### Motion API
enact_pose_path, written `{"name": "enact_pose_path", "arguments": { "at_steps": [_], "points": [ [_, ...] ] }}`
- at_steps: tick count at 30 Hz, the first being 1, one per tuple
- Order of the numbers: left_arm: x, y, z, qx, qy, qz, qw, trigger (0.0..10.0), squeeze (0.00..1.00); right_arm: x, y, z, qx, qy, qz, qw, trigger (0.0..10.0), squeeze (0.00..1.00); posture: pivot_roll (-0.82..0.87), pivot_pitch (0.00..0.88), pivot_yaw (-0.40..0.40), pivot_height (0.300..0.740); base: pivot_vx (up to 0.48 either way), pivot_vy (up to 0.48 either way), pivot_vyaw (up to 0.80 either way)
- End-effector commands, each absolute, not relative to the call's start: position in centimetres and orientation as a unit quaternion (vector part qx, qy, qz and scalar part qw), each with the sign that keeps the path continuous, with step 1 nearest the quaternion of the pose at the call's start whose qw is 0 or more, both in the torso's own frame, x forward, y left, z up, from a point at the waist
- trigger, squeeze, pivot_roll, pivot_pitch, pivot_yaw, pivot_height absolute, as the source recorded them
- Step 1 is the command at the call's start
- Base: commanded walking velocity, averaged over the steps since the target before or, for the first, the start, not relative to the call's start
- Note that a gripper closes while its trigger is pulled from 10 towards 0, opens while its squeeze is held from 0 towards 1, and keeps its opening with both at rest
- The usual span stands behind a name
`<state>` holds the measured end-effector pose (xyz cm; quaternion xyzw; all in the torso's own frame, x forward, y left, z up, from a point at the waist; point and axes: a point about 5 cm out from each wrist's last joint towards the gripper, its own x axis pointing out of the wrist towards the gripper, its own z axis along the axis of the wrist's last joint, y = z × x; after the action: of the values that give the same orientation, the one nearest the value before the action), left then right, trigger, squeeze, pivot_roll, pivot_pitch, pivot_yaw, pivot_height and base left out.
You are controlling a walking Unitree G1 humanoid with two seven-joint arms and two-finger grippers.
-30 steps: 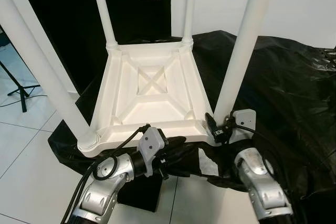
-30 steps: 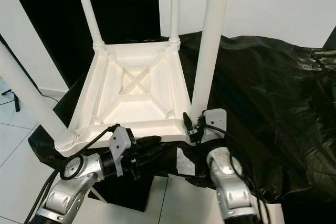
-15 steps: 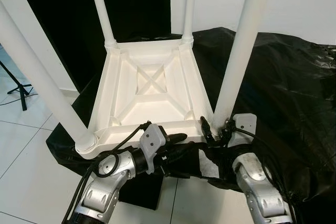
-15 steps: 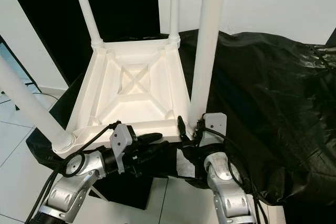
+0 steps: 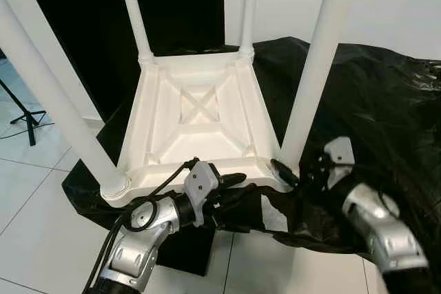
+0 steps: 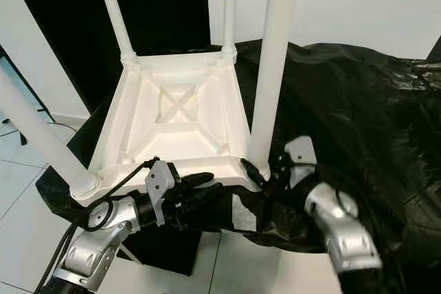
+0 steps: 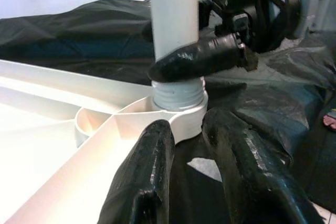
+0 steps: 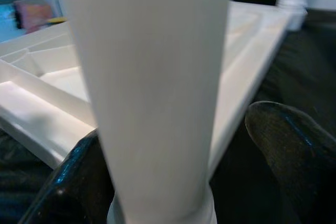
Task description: Building children table
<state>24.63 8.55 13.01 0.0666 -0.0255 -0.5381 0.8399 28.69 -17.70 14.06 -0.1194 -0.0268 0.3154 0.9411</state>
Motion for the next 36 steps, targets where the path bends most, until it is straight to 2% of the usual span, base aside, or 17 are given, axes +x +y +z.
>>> {"name": "enact_pose_path", "arguments": {
  "at_steps": [1, 4, 5, 8, 9, 10, 15, 22, 23, 24, 31, 34, 36],
  "points": [
    [25.0, 8.9, 12.8, 0.072, -0.022, -0.51, 0.857, 10.0, 0.0, 28.7, -17.6, 13.7, -0.124, -0.02, 0.329, 0.936, 10.0, 0.0, -0.04, 0.0, 0.022, 0.74, 0.0, 0.0, 0.0],
    [25.1, 8.9, 12.9, 0.072, -0.023, -0.509, 0.857, 10.0, 0.0, 29.2, -17.3, 13.9, -0.134, -0.014, 0.359, 0.924, 10.0, 0.0, -0.03, 0.0, 0.019, 0.74, 0.0, 0.0, 0.0],
    [25.1, 8.9, 12.9, 0.072, -0.024, -0.508, 0.858, 10.0, 0.0, 29.5, -17.1, 13.9, -0.14, -0.01, 0.378, 0.915, 5.0, 0.0, -0.03, 0.0, 0.019, 0.74, 0.0, 0.0, 0.0],
    [25.1, 8.9, 12.9, 0.072, -0.024, -0.508, 0.858, 10.0, 0.0, 29.5, -17.1, 13.9, -0.14, -0.01, 0.378, 0.915, 5.0, 0.0, -0.03, 0.0, 0.019, 0.74, 0.0, 0.0, 0.0],
    [25.2, 8.9, 12.9, 0.073, -0.025, -0.508, 0.858, 10.0, 0.0, 29.7, -16.9, 13.9, -0.147, -0.008, 0.391, 0.908, 3.5, 0.0, -0.03, 0.0, 0.018, 0.74, 0.0, 0.0, 0.0],
    [25.2, 8.8, 12.9, 0.073, -0.026, -0.507, 0.858, 10.0, 0.0, 29.8, -16.9, 13.9, -0.149, -0.005, 0.403, 0.903, 0.0, 0.0, -0.03, 0.0, 0.013, 0.74, 0.0, 0.0, 0.0],
    [25.3, 8.8, 13.0, 0.074, -0.028, -0.505, 0.859, 10.0, 0.0, 29.5, -17.3, 13.4, -0.152, -0.002, 0.414, 0.897, 0.0, 0.0, -0.03, 0.0, 0.009, 0.74, 0.0, 0.0, 0.0],
    [25.3, 8.8, 12.9, 0.072, -0.027, -0.505, 0.86, 10.0, 0.0, 29.1, -17.8, 12.9, -0.14, 0.007, 0.377, 0.916, 0.0, 0.0, -0.04, 0.0, 0.01, 0.74, 0.0, 0.0, 0.0],
    [25.3, 8.8, 12.9, 0.071, -0.027, -0.506, 0.859, 10.0, 0.0, 29.0, -17.9, 12.6, -0.142, 0.009, 0.348, 0.927, 7.7, 0.0, -0.04, 0.0, 0.01, 0.74, 0.0, 0.0, 0.0],
    [25.3, 8.7, 12.8, 0.07, -0.027, -0.506, 0.859, 10.0, 0.0, 28.8, -17.8, 12.3, -0.14, 0.011, 0.317, 0.938, 10.0, 0.0, -0.05, 0.0, 0.009, 0.74, 0.0, 0.0, 0.0],
    [25.5, 8.4, 12.8, 0.069, -0.028, -0.509, 0.858, 10.0, 0.0, 27.9, -16.3, 11.4, -0.108, 0.013, 0.218, 0.97, 10.0, 0.0, -0.06, 0.0, 0.008, 0.74, 0.0, 0.0, 0.0],
    [25.5, 8.4, 12.8, 0.068, -0.029, -0.509, 0.857, 10.0, 0.0, 27.8, -16.0, 11.2, -0.101, 0.014, 0.197, 0.975, 10.0, 0.0, -0.06, 0.0, 0.008, 0.74, 0.0, 0.0, 0.0],
    [25.5, 8.3, 12.8, 0.068, -0.03, -0.511, 0.857, 10.0, 0.0, 27.7, -15.3, 11.1, -0.087, 0.013, 0.152, 0.985, 10.0, 0.0, -0.06, 0.0, 0.008, 0.74, 0.0, 0.0, 0.0]
  ]
}}
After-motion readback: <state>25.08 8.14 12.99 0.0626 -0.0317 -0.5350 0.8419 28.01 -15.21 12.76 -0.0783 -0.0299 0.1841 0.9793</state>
